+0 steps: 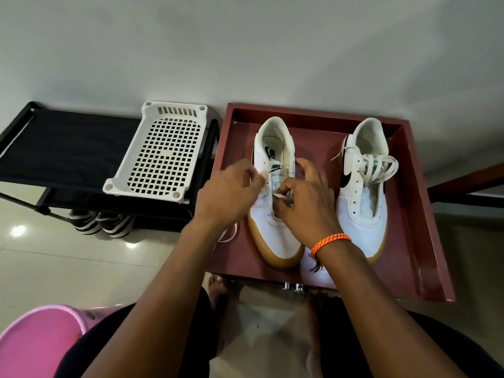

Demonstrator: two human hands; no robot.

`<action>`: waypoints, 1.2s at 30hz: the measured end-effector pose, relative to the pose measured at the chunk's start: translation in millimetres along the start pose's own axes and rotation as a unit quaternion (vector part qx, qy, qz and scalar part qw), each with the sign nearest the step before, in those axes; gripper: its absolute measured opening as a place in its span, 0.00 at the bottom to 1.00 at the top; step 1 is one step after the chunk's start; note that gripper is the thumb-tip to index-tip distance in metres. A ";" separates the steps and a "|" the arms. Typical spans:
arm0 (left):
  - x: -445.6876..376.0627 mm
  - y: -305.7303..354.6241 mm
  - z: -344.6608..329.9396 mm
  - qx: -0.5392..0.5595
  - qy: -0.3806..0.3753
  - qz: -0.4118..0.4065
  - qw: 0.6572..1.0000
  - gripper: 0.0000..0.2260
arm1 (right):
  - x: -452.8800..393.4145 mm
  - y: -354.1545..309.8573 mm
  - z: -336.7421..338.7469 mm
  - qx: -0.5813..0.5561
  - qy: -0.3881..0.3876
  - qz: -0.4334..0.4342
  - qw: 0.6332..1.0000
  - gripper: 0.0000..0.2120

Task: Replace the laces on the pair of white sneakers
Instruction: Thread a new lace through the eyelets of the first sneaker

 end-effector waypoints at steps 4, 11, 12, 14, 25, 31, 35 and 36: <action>3.5 -0.8 -17.6 -0.097 -0.012 -0.043 0.994 0.11 | -0.8 0.9 1.5 0.046 -0.001 0.021 0.999 0.07; -2.3 9.6 3.2 0.300 -0.028 -0.032 0.953 0.13 | -0.2 6.7 1.3 0.050 -0.002 0.035 0.998 0.06; -1.5 12.6 5.4 0.363 -0.038 -0.031 0.930 0.13 | -0.1 7.1 0.6 0.045 -0.003 0.036 0.998 0.06; 1.3 19.2 8.9 0.462 -0.061 -0.029 0.885 0.12 | -0.5 7.3 -0.1 0.038 -0.004 0.039 0.999 0.07; 0.2 0.5 4.2 0.044 0.001 -0.007 0.999 0.06 | -2.0 7.4 1.2 0.005 -0.028 0.030 0.999 0.09; -5.3 -6.8 -14.5 -0.082 -0.014 -0.079 0.993 0.14 | -0.8 6.9 2.0 0.016 -0.027 0.034 0.999 0.06; -5.5 -1.0 -5.0 0.132 -0.038 -0.045 0.989 0.12 | -1.3 8.1 2.5 0.018 -0.025 0.026 0.999 0.05; -2.9 3.9 -2.0 0.191 -0.049 -0.032 0.980 0.12 | -1.6 8.3 2.5 0.017 -0.024 0.025 0.999 0.05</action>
Point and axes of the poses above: each hand's wrist, its own x-axis away from the middle knuckle, its own z-axis out of the back of the hand, y = z × x, the point moved 4 cm from there along -x, towards the middle knuckle, and after that the axes turned 5 degrees about x, right-handed, at the moved point
